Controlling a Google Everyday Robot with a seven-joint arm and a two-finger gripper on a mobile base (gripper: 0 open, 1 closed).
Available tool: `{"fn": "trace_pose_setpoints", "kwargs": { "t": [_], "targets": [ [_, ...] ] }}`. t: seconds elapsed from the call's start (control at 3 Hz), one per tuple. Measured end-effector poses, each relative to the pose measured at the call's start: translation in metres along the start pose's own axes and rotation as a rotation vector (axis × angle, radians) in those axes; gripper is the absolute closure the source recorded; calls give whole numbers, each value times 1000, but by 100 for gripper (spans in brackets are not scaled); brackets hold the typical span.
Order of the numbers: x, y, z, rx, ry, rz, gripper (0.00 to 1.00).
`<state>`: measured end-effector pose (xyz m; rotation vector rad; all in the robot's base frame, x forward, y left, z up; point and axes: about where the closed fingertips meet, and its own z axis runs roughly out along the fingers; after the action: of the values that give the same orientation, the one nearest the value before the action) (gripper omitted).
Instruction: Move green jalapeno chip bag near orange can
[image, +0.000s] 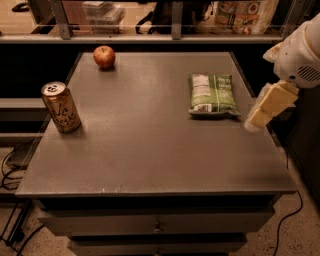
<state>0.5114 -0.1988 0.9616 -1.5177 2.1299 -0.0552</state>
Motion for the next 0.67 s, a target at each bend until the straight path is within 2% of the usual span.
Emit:
{"fn": "trace_pose_setpoints", "kwargs": {
  "t": [0.33,0.67],
  "targets": [
    [0,0,0,0,0,0,0],
    [-1,-8,13,1,-59,72,0]
  ]
}}
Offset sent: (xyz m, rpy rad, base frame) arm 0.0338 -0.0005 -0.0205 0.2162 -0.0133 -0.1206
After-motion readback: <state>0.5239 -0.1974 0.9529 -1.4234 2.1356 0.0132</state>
